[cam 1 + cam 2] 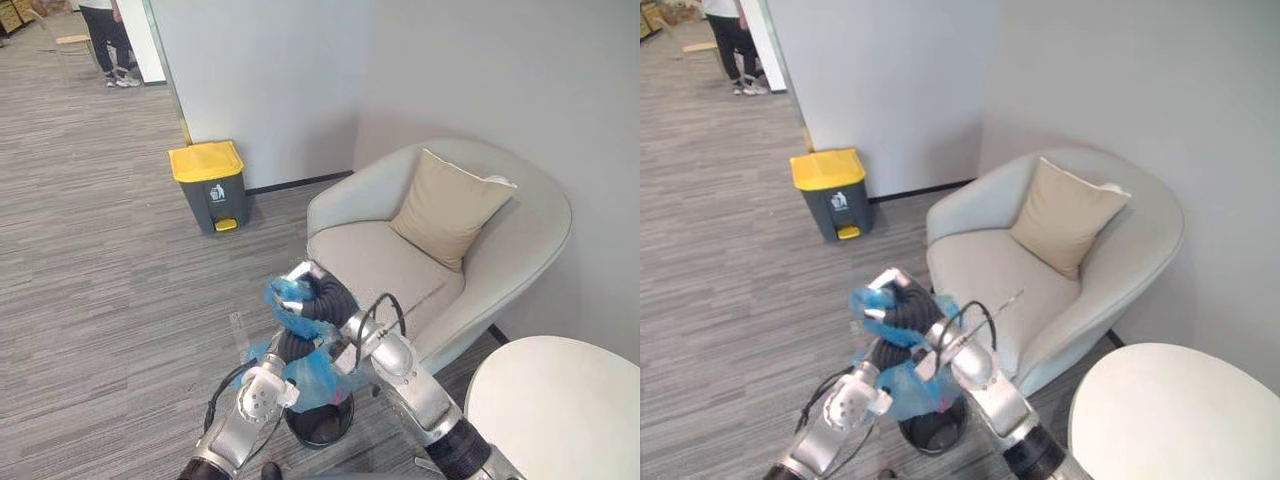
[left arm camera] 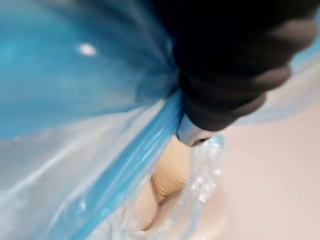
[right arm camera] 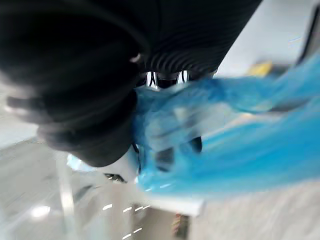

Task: Gather rubbish on tea table into small bin, then transfer packed bag to large trash can.

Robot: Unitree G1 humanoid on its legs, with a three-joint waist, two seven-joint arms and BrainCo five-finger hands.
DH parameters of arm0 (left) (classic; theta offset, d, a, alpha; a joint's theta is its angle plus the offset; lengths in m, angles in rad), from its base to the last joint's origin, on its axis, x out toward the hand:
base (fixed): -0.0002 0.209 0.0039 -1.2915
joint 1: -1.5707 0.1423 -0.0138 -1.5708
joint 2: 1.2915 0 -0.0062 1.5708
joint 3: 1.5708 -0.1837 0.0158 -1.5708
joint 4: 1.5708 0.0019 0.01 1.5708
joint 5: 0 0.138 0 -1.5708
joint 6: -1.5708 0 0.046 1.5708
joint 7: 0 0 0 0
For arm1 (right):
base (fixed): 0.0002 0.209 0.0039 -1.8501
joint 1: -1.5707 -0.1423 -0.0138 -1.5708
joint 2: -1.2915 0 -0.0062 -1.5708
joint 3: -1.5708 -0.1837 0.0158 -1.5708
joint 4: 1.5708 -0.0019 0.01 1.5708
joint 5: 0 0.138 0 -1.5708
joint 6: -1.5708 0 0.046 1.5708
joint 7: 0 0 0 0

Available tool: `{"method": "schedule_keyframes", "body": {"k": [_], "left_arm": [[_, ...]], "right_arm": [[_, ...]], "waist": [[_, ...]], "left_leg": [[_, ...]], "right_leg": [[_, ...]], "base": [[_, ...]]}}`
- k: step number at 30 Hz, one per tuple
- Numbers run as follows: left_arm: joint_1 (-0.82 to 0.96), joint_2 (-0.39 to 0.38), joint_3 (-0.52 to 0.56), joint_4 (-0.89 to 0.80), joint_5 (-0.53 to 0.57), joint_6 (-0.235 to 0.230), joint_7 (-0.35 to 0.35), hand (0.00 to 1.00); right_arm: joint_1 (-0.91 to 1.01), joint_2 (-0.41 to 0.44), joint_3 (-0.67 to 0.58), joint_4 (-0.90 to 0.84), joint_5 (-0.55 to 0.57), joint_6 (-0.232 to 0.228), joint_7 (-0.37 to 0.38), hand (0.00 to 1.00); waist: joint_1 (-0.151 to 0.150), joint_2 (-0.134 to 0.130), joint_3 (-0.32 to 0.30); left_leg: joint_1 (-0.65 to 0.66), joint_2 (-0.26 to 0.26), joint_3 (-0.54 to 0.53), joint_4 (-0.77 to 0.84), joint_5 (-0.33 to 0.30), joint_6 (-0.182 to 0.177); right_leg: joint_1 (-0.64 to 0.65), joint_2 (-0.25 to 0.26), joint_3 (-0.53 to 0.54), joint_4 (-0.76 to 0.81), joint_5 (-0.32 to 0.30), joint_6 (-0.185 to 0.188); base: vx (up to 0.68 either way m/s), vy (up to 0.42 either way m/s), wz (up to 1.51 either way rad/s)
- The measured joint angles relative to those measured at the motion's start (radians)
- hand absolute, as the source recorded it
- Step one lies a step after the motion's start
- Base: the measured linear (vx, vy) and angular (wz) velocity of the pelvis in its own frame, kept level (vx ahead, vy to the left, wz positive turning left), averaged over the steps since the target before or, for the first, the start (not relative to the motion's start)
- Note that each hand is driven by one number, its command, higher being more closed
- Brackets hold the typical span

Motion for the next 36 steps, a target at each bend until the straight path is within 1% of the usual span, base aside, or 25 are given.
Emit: {"method": "schedule_keyframes", "body": {"k": [2,3,5,8,12,14,17,19,21,22,23,25,27,29,34,35,36], "left_arm": [[-0.001,-0.004,0.0,0.013,-0.021,0.003,0.003,1.0],[-0.001,-0.004,0.054,0.015,-0.097,0.002,0.023,1.0],[-0.002,0.004,0.078,0.015,-0.119,0.002,0.042,1.0],[-0.005,0.012,0.102,0.015,-0.135,0.002,0.043,1.0],[0.003,0.013,0.146,0.015,-0.177,0.001,0.041,1.0],[0.036,0.014,0.225,0.023,-0.225,0.0,0.04,1.0],[0.059,0.016,0.281,0.066,-0.262,0.003,0.041,1.0],[0.07,0.022,0.309,0.093,-0.269,0.004,0.04,1.0],[0.077,0.019,0.323,0.127,-0.269,0.004,0.04,1.0],[0.083,0.007,0.347,0.156,-0.27,0.004,0.038,1.0],[0.087,0.003,0.356,0.166,-0.273,0.005,0.038,1.0],[0.102,-0.016,0.394,0.213,-0.296,0.007,0.036,1.0],[0.119,-0.027,0.436,0.275,-0.322,0.026,0.026,1.0],[0.126,-0.029,0.456,0.306,-0.335,0.031,0.015,1.0],[0.132,-0.051,0.506,0.394,-0.353,0.041,0.015,1.0],[0.132,-0.051,0.507,0.402,-0.353,0.041,0.015,1.0],[0.132,-0.052,0.509,0.437,-0.362,0.041,0.015,1.0]], "right_arm": [[0.002,-0.001,-0.007,0.013,-0.062,-0.011,-0.02,0.0],[0.004,-0.056,-0.053,0.014,-0.166,-0.032,-0.058,0.0],[0.006,-0.078,-0.081,0.014,-0.186,-0.037,-0.078,0.0],[0.012,-0.087,-0.098,0.014,-0.188,-0.04,-0.091,0.0],[0.012,-0.142,-0.115,0.014,-0.304,-0.059,-0.106,0.0],[0.022,-0.197,-0.176,0.015,-0.373,-0.074,-0.135,0.0],[0.059,-0.237,-0.226,0.029,-0.419,-0.078,-0.156,0.0],[0.083,-0.22,-0.252,0.077,-0.419,-0.079,-0.158,0.0],[0.109,-0.17,-0.28,0.165,-0.416,-0.074,-0.158,0.0],[0.125,-0.12,-0.305,0.232,-0.405,-0.061,-0.155,0.0],[0.131,-0.102,-0.314,0.258,-0.395,-0.056,-0.154,0.0],[0.153,-0.033,-0.374,0.361,-0.338,-0.031,-0.146,0.0],[0.159,0.031,-0.46,0.488,-0.271,-0.002,-0.14,0.0],[0.159,0.054,-0.51,0.554,-0.221,0.01,-0.142,0.0],[0.151,0.066,-0.593,0.747,-0.102,0.031,-0.176,0.0],[0.15,0.068,-0.601,0.761,-0.099,0.032,-0.177,0.0],[0.144,0.071,-0.626,0.813,-0.091,0.037,-0.186,0.0]], "waist": [[-0.004,0.0,0.0],[-0.002,-0.002,0.001],[-0.002,-0.004,0.002],[-0.002,-0.005,0.002],[0.002,-0.015,0.008],[0.002,-0.022,0.016],[0.004,-0.023,0.022],[0.004,-0.019,0.025],[0.004,-0.012,0.03],[0.004,-0.008,0.034],[0.004,-0.006,0.035],[0.004,0.0,0.039],[0.004,0.004,0.048],[0.005,0.005,0.058],[0.011,0.011,0.077],[0.012,0.012,0.077],[0.011,0.013,0.078]], "left_leg": [[-0.004,0.002,-0.002,0.0,0.0,0.0],[-0.009,0.003,-0.003,0.0,0.0,-0.001],[-0.01,0.003,-0.001,0.0,-0.002,-0.003],[-0.011,0.004,0.002,0.0,-0.003,-0.004],[-0.011,0.007,0.003,0.0,-0.002,-0.002],[-0.012,0.008,0.005,0.0,-0.003,-0.004],[-0.014,0.008,0.005,0.0,-0.005,-0.006],[-0.014,0.004,0.004,0.0,-0.008,-0.008],[-0.014,0.003,0.003,0.0,-0.016,-0.015],[-0.014,0.003,0.002,0.0,-0.018,-0.016],[-0.014,0.003,0.002,0.0,-0.019,-0.016],[-0.014,0.003,0.0,0.0,-0.024,-0.018],[-0.01,0.002,-0.006,0.0,-0.028,-0.021],[-0.005,0.002,-0.008,0.001,-0.027,-0.019],[0.01,-0.001,-0.015,0.0,-0.031,-0.021],[0.01,-0.001,-0.016,0.001,-0.031,-0.021],[0.012,-0.001,-0.019,0.001,-0.031,-0.021]], "right_leg": [[-0.003,0.001,0.0,-0.001,0.0,0.0],[-0.005,0.003,0.0,-0.008,0.002,0.0],[-0.002,0.004,0.002,-0.018,0.009,0.0],[-0.002,0.006,0.005,-0.023,0.018,-0.002],[0.002,0.01,0.005,-0.035,0.021,-0.004],[0.002,0.012,0.006,-0.035,0.021,-0.004],[0.001,0.012,0.006,-0.036,0.021,-0.004],[0.002,0.013,0.005,-0.036,0.018,-0.004],[0.002,0.016,0.004,-0.036,0.015,-0.004],[0.002,0.016,0.003,-0.036,0.013,-0.005],[0.002,0.016,0.003,-0.037,0.011,-0.005],[0.003,0.016,-0.001,-0.036,0.004,-0.005],[0.013,0.016,-0.008,-0.037,0.0,-0.003],[0.02,0.016,-0.011,-0.037,-0.002,-0.003],[0.042,0.015,-0.023,-0.042,-0.012,-0.001],[0.043,0.015,-0.024,-0.042,-0.012,-0.001],[0.054,0.015,-0.027,-0.046,-0.012,-0.001]], "base": [[0.02,-0.001,0.0],[0.05,-0.004,0.0],[0.06,-0.006,-0.03],[0.05,-0.006,-0.04],[0.05,-0.013,-0.02],[0.05,-0.01,-0.02],[0.04,-0.003,0.0],[0.02,0.001,0.0],[0.02,-0.001,0.01],[0.04,-0.003,0.01],[0.04,-0.002,0.02],[0.06,-0.006,0.04],[0.1,-0.014,0.08],[0.06,-0.01,0.05],[0.07,-0.011,0.06],[0.05,-0.011,0.04],[0.05,-0.012,0.05]]}}
